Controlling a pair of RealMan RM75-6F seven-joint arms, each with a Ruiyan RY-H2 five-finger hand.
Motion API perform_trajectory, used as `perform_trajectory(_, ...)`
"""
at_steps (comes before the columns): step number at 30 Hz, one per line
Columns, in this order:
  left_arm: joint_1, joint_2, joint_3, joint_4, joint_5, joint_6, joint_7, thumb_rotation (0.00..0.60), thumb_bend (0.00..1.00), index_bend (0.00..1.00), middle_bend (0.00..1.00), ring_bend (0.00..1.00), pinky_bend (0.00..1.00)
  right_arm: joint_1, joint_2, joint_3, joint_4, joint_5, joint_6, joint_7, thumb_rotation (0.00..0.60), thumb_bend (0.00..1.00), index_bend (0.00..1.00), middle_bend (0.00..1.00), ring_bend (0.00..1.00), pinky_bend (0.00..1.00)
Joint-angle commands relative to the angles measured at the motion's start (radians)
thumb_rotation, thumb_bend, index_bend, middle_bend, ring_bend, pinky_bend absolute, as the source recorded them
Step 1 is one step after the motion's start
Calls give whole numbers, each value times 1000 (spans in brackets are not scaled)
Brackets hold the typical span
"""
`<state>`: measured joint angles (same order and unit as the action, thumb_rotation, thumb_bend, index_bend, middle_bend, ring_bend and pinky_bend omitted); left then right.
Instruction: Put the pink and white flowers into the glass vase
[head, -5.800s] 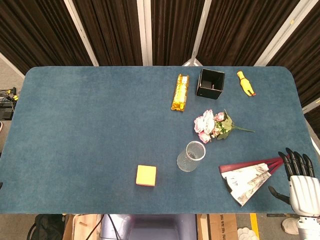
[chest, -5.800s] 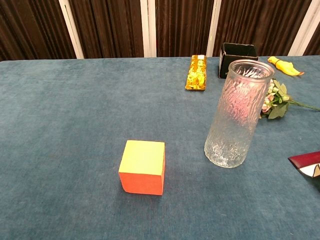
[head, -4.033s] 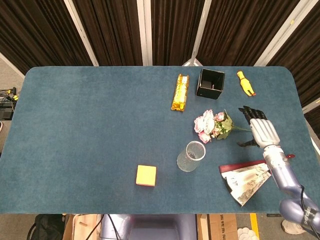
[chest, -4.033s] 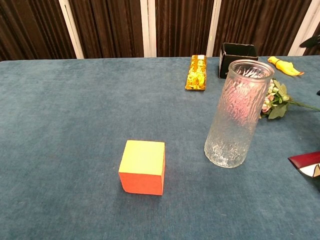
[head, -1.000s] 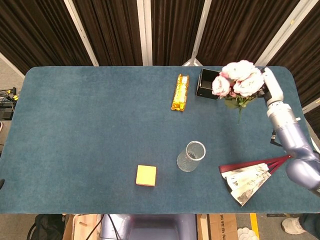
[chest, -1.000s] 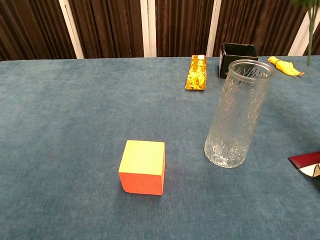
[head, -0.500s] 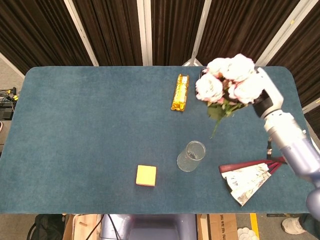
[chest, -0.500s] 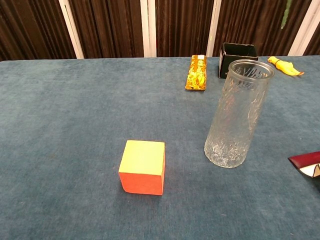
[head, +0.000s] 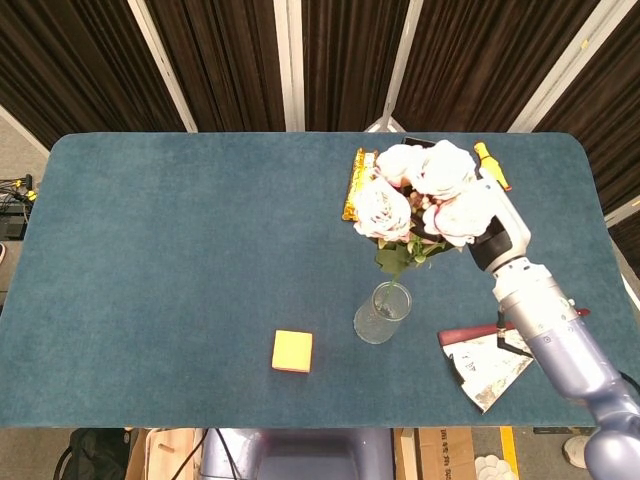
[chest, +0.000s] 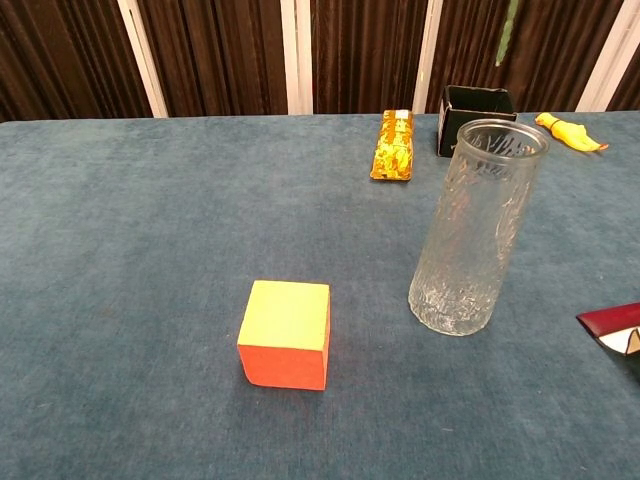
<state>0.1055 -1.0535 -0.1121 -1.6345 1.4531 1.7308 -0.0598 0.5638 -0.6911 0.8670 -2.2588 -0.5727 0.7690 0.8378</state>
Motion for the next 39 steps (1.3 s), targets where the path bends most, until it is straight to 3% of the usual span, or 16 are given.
perform_trajectory(1,0,0,0,0,1,1,-1,600,248,94,0,0,20,33,-41,-41,-1,4,39,-35,600,227,654,550,548,117)
perform_trajectory(8,7,5,-5,-1,-11,6,-13,600,248,94,0,0,20,56,-148,-128,51,-50,110,-83,600,226,659,550,548,116)
perform_trajectory(28,4,-2,-8,-6,-15,2,19,600,249,94,0,0,20,-25,-289,-243,171,-274,103,-8,600,227,665,551,548,117)
perform_trajectory(39,1,-8,-3,-14,-9,0,52,600,249,94,0,0,20,-100,-374,-345,220,-495,95,73,600,227,664,550,537,119)
